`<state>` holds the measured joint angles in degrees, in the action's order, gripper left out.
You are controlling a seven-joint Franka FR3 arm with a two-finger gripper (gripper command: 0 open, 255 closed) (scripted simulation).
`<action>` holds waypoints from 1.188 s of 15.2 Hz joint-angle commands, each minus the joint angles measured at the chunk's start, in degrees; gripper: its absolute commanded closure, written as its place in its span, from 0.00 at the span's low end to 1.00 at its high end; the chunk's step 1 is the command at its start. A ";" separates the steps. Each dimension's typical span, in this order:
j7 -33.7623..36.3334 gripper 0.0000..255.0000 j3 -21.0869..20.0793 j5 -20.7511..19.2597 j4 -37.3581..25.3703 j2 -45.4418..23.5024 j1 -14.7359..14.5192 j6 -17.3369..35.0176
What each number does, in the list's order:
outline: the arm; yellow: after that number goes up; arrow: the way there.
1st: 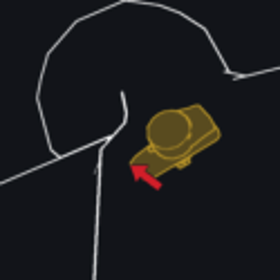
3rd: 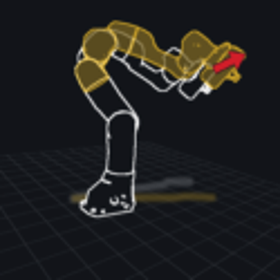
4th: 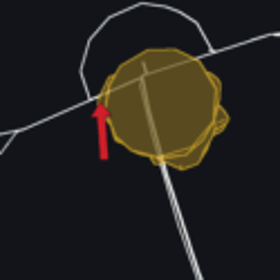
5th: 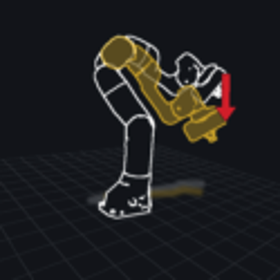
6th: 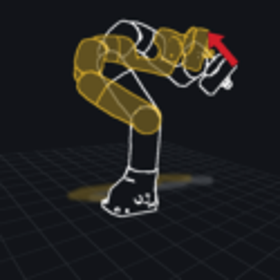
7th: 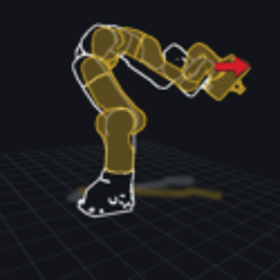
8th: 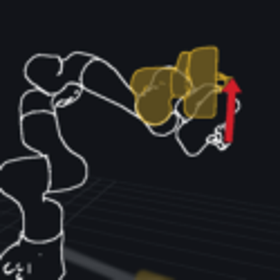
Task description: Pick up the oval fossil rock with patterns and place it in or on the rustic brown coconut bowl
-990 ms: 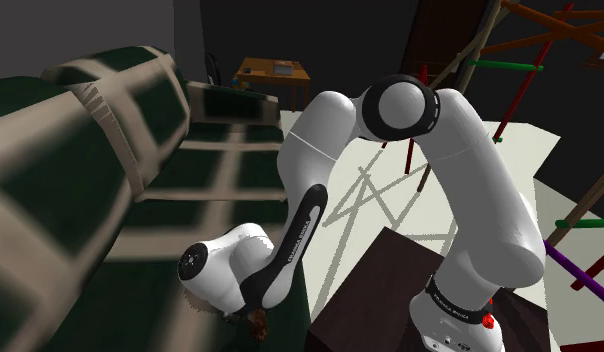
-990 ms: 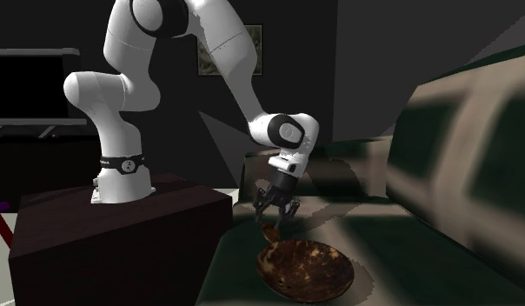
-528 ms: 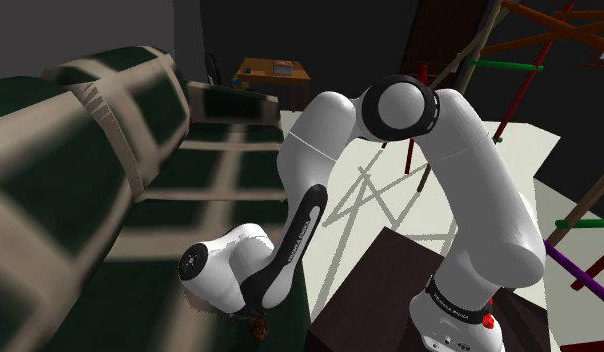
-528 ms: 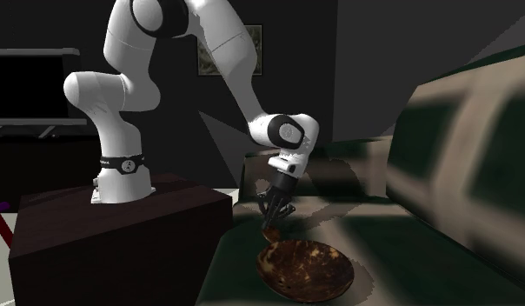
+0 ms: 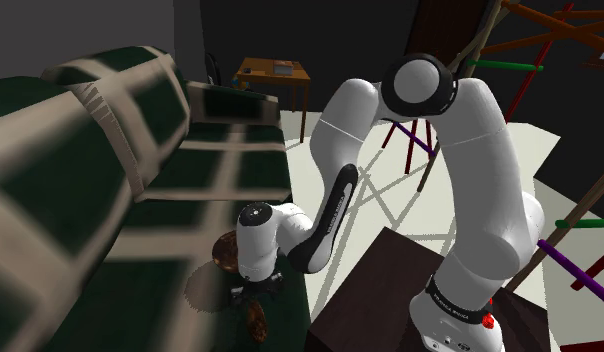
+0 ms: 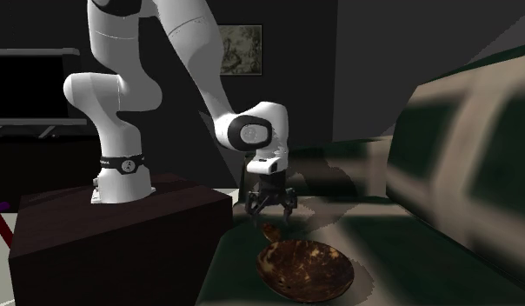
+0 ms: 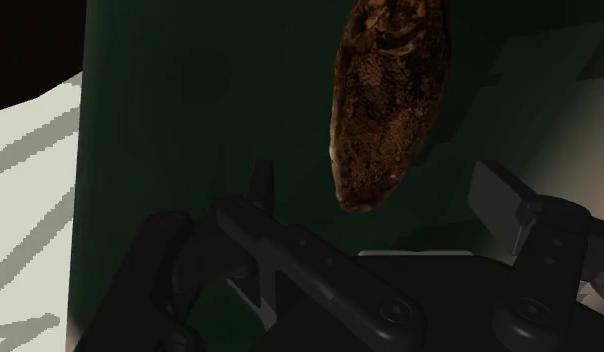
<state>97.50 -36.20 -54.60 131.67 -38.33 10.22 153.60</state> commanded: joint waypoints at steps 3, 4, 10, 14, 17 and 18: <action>1.82 0.00 2.77 -3.68 -0.81 -2.47 -1.36 4.34; 2.38 0.00 3.55 -4.41 -1.31 -3.21 -2.03 4.69; 3.25 0.00 4.73 -5.53 -2.11 -4.37 -3.05 5.23; 3.24 1.00 4.72 -5.52 -2.11 -4.37 -3.04 5.22; 3.26 1.00 4.75 -5.55 -2.09 -4.37 -3.04 5.25; 3.26 1.00 4.78 -5.57 -2.11 -4.40 -3.05 5.26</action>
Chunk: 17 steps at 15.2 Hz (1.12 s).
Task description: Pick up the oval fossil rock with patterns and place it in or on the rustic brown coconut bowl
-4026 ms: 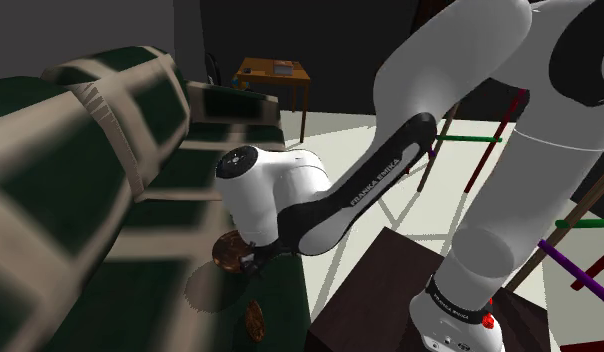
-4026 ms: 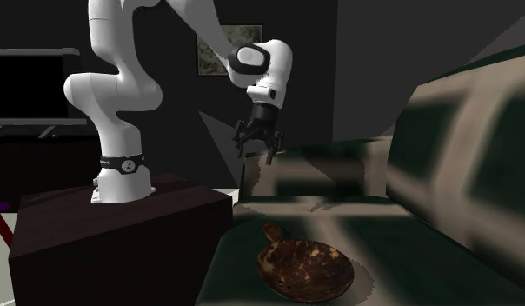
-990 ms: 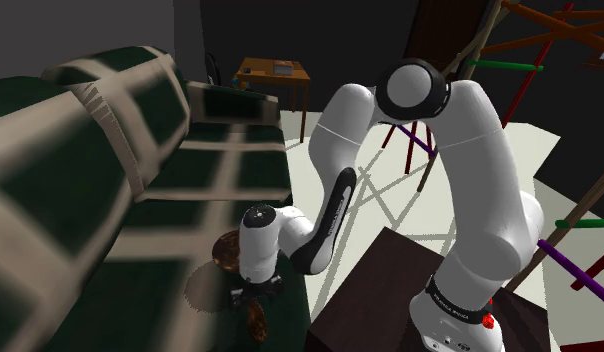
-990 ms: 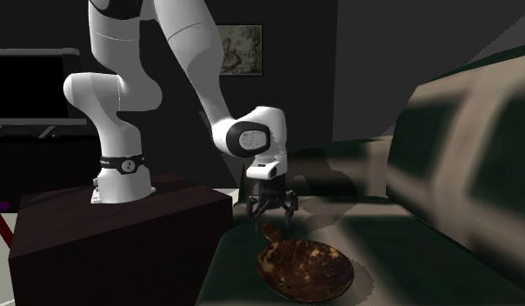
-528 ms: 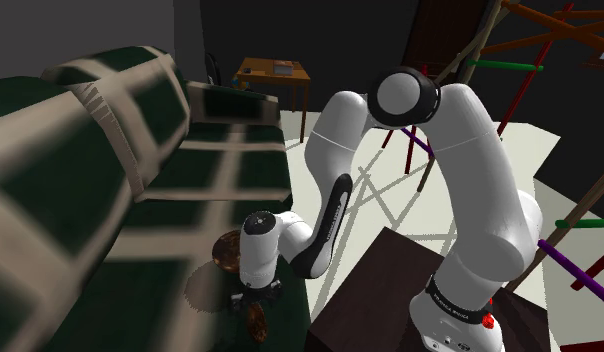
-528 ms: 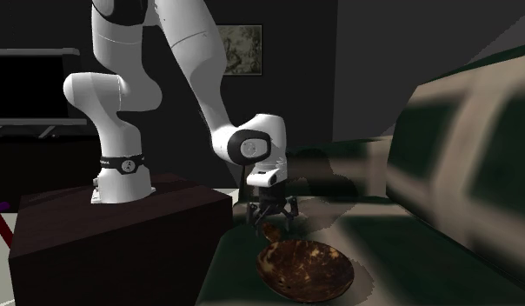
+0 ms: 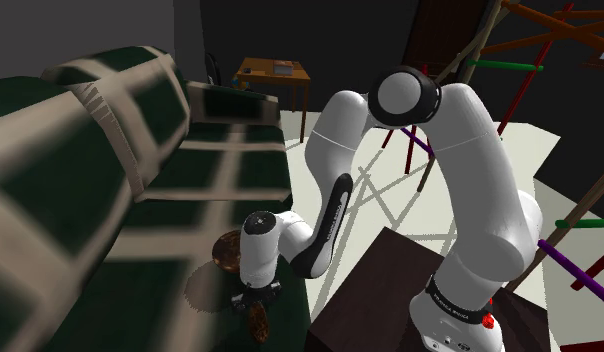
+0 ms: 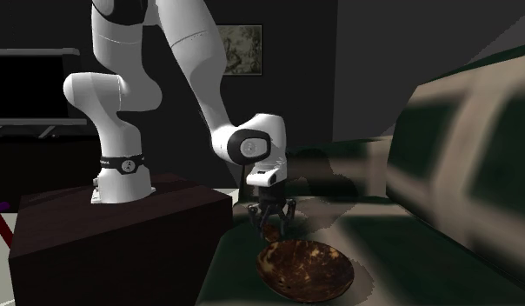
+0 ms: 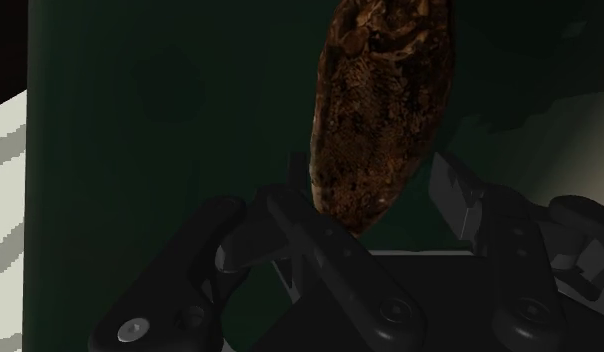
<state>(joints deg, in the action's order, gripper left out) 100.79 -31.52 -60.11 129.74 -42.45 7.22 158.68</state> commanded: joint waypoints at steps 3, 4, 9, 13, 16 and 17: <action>0.01 1.00 0.08 -0.04 -0.21 -0.29 -0.10 0.16; -0.01 1.00 0.05 -0.02 -0.21 -0.28 -0.09 0.13; -2.26 1.00 -3.09 2.94 1.68 2.62 2.52 -1.32; -4.60 1.00 -6.50 6.14 3.35 5.45 5.28 -2.84; -6.43 1.00 -9.24 8.70 4.47 7.54 7.48 -4.00; -7.05 1.00 -10.19 9.59 4.82 8.24 8.24 -4.40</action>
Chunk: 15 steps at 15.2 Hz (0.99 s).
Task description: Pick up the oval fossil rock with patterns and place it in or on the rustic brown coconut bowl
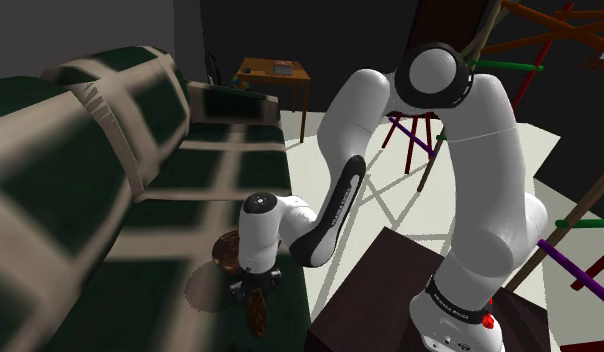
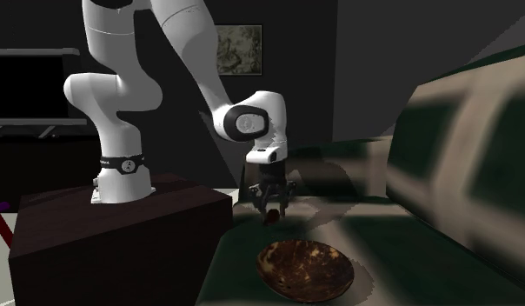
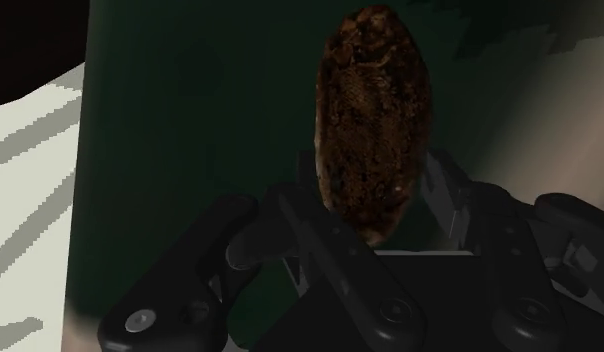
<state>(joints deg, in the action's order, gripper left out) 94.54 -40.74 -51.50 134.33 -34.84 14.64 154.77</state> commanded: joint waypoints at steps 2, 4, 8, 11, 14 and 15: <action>-2.06 1.00 -2.93 2.78 0.89 2.01 2.39 -1.29; -3.35 1.00 -4.96 4.65 1.50 3.38 4.03 -2.11; -6.03 1.00 -9.28 8.55 2.55 6.11 7.50 -3.78; -1.16 0.00 -4.78 1.11 3.84 7.10 1.76 -0.74; 17.23 0.00 7.49 -23.63 5.81 9.80 -15.54 2.95; 24.52 0.00 10.38 -33.01 5.92 9.63 -20.54 2.06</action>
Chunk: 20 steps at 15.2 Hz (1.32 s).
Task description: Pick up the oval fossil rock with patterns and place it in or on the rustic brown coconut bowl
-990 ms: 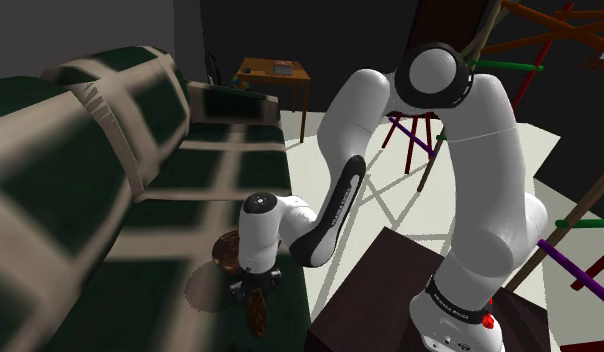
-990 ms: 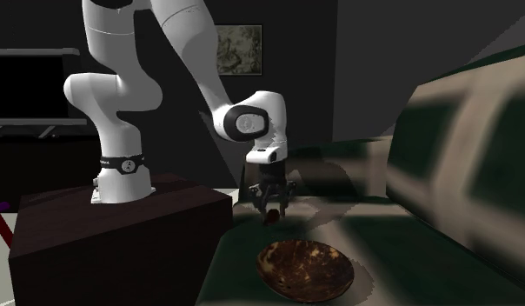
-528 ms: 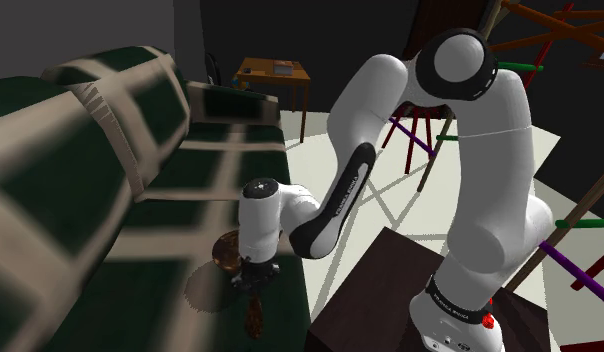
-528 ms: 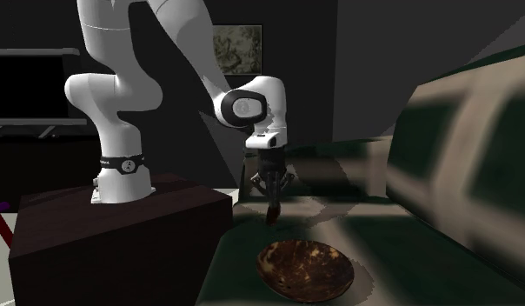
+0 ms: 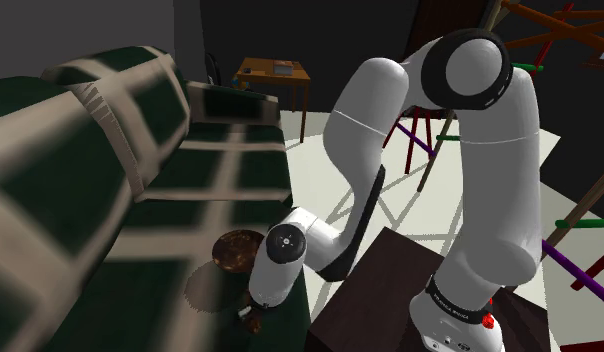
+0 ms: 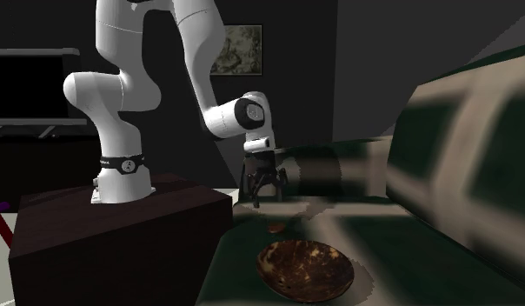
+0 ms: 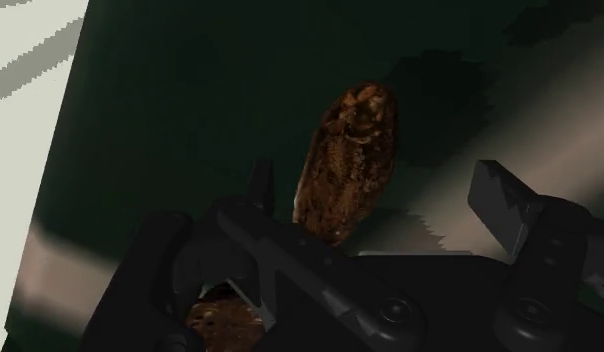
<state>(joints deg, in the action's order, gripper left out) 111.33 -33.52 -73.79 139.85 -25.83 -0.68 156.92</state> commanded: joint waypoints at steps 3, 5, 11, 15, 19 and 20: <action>16.27 0.00 4.19 -22.47 0.00 -1.51 -8.88 -3.53; 17.37 0.00 4.79 -24.42 -1.29 -3.58 -9.03 -4.00; 19.48 0.00 6.27 -28.35 -4.30 -8.10 -9.54 -4.85; 19.48 0.00 6.27 -28.34 -4.30 -8.10 -9.54 -4.85; 19.47 1.00 6.27 -28.33 -4.30 -8.10 -9.54 -4.85; 19.47 1.00 6.27 -28.33 -4.30 -8.10 -9.54 -4.85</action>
<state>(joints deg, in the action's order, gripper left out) 130.80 -27.26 -102.11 135.55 -33.92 -10.22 152.07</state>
